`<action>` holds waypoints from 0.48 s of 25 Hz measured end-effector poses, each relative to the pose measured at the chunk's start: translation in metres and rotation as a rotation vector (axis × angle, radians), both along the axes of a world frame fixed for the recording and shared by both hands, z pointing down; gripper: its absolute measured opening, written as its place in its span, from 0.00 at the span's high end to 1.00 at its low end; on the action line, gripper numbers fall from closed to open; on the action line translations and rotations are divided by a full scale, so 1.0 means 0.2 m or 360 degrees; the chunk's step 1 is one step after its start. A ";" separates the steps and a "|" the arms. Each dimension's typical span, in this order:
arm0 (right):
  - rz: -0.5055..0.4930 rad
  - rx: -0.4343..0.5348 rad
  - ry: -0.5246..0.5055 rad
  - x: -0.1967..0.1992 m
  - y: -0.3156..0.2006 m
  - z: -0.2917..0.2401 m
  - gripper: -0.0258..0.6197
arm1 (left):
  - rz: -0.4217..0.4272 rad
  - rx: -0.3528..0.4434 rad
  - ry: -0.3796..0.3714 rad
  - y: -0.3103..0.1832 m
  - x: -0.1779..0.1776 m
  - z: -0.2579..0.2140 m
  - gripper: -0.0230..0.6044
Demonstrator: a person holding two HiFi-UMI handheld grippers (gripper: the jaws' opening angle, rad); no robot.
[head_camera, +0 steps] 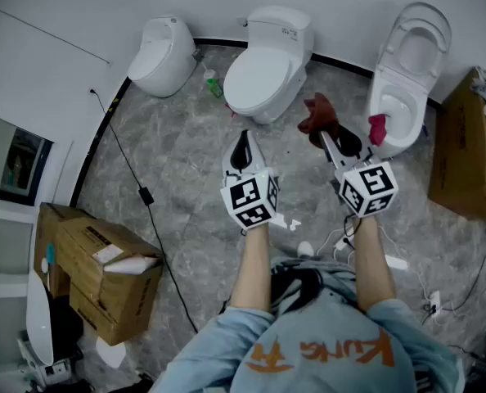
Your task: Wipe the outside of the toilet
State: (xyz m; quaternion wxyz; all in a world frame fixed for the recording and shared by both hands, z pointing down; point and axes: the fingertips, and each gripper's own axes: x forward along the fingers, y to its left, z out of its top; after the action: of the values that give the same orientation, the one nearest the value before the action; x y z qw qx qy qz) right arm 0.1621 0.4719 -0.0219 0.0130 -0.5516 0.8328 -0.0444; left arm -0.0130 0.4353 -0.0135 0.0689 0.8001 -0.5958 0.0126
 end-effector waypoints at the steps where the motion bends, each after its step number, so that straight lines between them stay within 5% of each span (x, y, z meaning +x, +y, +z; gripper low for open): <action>1: 0.0002 -0.0008 0.0003 0.00 0.00 0.00 0.83 | 0.0002 -0.0001 -0.0001 0.00 0.01 0.00 0.97; 12: 0.0013 0.0042 -0.0060 0.05 -0.04 -0.05 0.83 | -0.0002 0.0007 -0.0033 -0.01 0.02 -0.01 0.97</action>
State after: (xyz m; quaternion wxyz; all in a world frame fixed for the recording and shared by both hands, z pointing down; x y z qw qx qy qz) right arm 0.1729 0.4644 -0.0319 0.0361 -0.5537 0.8308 -0.0438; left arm -0.0084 0.4339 -0.0153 0.0610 0.7997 -0.5970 0.0196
